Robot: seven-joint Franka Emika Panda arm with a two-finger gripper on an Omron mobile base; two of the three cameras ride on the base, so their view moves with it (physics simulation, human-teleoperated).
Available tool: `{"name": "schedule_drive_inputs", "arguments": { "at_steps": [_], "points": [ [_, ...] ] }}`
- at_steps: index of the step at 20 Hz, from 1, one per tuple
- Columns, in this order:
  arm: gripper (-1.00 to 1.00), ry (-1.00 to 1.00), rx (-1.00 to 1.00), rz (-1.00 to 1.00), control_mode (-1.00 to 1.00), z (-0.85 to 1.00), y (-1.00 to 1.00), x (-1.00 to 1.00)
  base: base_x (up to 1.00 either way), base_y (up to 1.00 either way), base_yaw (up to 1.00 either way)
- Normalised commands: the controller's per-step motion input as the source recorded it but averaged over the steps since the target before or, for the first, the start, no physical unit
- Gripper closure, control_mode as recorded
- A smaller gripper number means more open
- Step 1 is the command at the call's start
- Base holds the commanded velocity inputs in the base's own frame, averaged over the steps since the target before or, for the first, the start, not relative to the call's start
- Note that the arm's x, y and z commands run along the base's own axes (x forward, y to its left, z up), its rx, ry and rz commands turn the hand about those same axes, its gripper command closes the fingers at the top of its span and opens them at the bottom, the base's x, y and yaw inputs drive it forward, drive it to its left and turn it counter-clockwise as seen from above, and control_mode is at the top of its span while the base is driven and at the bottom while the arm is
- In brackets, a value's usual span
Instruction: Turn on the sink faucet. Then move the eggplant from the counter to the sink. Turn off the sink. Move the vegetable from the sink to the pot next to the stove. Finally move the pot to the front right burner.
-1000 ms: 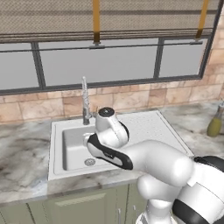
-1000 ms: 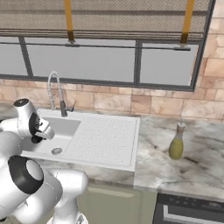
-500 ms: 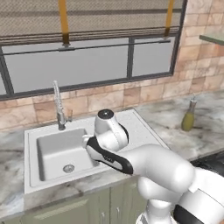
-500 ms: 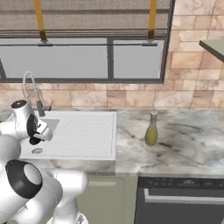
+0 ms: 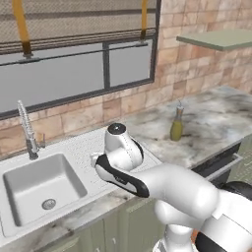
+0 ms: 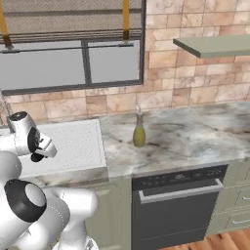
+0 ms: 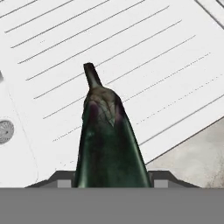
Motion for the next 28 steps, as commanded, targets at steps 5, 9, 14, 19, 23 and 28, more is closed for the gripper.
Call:
{"name": "schedule_drive_inputs", "arguments": {
  "at_steps": [5,9,14,19,23,28],
  "points": [
    [1.0,0.0,0.0,0.0,1.0,0.0,0.0,0.0,-0.23,-0.39,-0.46],
    [1.0,0.0,0.0,0.0,1.0,0.0,0.0,0.0,-0.17,-0.38,-0.47],
    [1.0,0.0,0.0,0.0,1.0,0.0,0.0,0.0,-0.18,-0.37,-0.5],
    [1.0,0.0,0.0,0.0,1.0,0.0,0.0,0.0,-0.17,-0.37,-0.52],
    [1.0,0.0,0.0,0.0,1.0,0.0,0.0,0.0,-0.13,-0.35,-0.54],
    [1.0,0.0,0.0,0.0,1.0,0.0,0.0,0.0,-0.08,-0.31,-0.54]
  ]
}}
